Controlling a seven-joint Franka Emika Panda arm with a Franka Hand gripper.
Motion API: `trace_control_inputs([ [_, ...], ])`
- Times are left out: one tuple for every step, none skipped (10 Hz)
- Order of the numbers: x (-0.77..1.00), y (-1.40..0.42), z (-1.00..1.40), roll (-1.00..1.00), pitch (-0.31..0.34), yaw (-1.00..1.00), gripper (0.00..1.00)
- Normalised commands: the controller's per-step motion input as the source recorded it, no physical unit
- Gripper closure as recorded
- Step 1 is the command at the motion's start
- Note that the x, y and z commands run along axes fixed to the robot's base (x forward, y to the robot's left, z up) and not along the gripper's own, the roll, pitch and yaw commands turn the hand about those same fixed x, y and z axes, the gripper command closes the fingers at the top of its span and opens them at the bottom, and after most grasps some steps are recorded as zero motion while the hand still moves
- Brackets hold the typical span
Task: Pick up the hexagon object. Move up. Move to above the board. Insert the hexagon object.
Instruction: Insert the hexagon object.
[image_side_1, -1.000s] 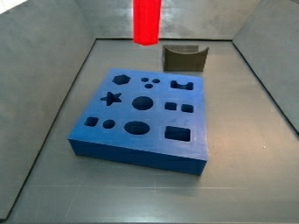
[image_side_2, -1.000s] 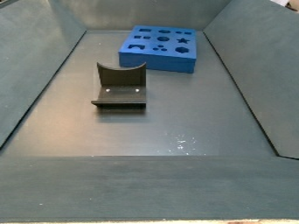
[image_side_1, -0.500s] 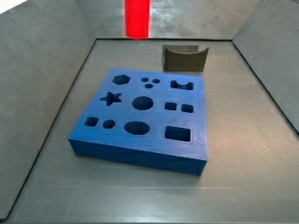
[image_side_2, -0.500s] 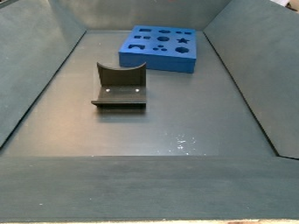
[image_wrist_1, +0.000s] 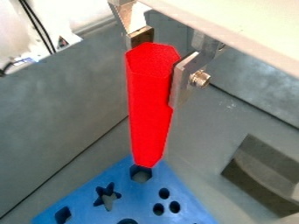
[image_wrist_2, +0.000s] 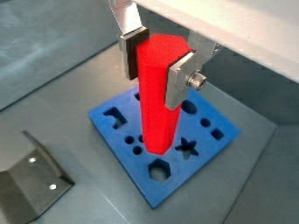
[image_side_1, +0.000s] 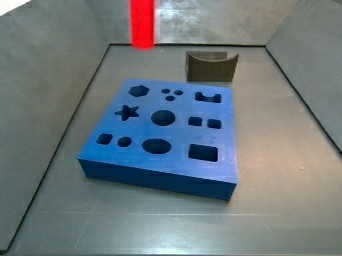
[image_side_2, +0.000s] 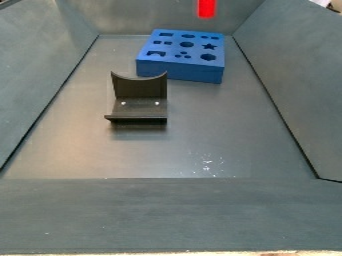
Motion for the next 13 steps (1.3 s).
trace_control_inputs([
  [0.00, 0.18, -0.90, 0.00, -0.104, -0.70, 1.00],
  [0.04, 0.10, -0.68, 0.00, -0.060, -0.48, 1.00],
  [0.00, 0.00, -0.03, 0.00, 0.000, 0.00, 1.00],
  [-0.08, -0.04, -0.53, 0.11, -0.119, 0.00, 1.00],
  [-0.09, 0.00, -0.96, 0.14, -0.104, -0.05, 1.00],
  [-0.06, 0.00, -0.70, 0.04, -0.106, -0.02, 1.00],
  [0.00, -0.05, -0.12, 0.00, -0.040, 0.00, 1.00],
  [0.00, -0.18, -0.57, 0.11, -0.093, 0.00, 1.00],
  [0.09, -0.01, -0.38, 0.04, -0.006, 0.00, 1.00],
  [0.00, 0.00, -0.02, 0.00, 0.000, 0.00, 1.00],
  [-0.02, 0.17, -0.01, -0.02, 0.000, 0.00, 1.00],
  [-0.19, 0.36, -0.07, -0.02, 0.000, -0.09, 1.00],
  [-0.08, 0.14, -0.02, -0.01, 0.000, -0.04, 1.00],
])
